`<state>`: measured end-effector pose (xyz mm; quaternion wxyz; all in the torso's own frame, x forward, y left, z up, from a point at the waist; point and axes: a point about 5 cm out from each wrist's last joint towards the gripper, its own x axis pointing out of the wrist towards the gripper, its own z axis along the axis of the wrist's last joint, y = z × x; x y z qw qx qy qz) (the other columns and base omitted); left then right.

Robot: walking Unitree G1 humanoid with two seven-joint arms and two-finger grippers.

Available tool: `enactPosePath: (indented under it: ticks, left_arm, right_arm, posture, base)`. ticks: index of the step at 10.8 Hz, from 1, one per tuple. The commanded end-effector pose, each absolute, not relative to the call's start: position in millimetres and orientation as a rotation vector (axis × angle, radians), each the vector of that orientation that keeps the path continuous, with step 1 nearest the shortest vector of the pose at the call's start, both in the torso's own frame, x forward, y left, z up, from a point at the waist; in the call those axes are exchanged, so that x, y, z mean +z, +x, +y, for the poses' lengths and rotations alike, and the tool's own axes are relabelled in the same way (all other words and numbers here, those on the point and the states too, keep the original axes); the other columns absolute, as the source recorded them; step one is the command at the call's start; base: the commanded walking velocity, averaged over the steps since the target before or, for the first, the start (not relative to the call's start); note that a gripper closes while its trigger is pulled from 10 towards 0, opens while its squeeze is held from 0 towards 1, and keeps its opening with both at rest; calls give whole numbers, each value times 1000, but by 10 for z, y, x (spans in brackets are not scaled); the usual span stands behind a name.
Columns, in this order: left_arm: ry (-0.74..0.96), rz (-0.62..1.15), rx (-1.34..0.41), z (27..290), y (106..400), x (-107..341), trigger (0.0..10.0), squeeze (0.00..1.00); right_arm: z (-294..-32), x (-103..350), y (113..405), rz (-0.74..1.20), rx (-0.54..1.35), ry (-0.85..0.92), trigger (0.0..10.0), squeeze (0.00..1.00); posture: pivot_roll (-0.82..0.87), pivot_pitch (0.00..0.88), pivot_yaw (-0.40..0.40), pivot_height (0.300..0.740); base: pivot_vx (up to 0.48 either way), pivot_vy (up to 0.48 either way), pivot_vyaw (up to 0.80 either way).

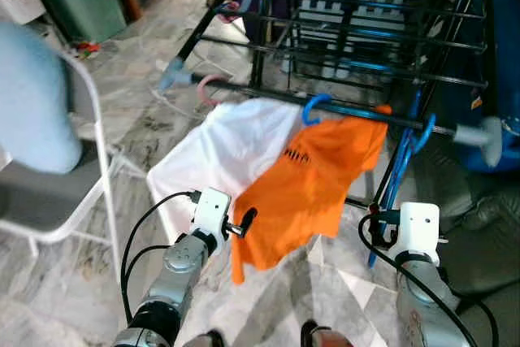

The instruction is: Hang hanger

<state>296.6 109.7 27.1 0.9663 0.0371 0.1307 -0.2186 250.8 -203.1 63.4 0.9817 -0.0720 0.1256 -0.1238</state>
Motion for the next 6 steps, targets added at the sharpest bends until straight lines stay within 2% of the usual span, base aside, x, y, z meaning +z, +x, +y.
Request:
enactPosePath:
  ticks: [1, 6]
  left_arm:
    - [91, 278, -434, 1123, 2955, 245, 10000, 0]
    - [96, 282, -433, 1136, 2954, 237, 10000, 0]
  right_arm:
    - [-2019, 662, 2505, 241, -246, -141, 10000, 1000]
    - [-2019, 640, 2492, 252, -238, -139, 10000, 953]
  posture:
    - [-252, 99, 74, 740]
    - [-246, 101, 73, 740]
  base:
    - [-266, 0, 0]
    - [-265, 0, 0]
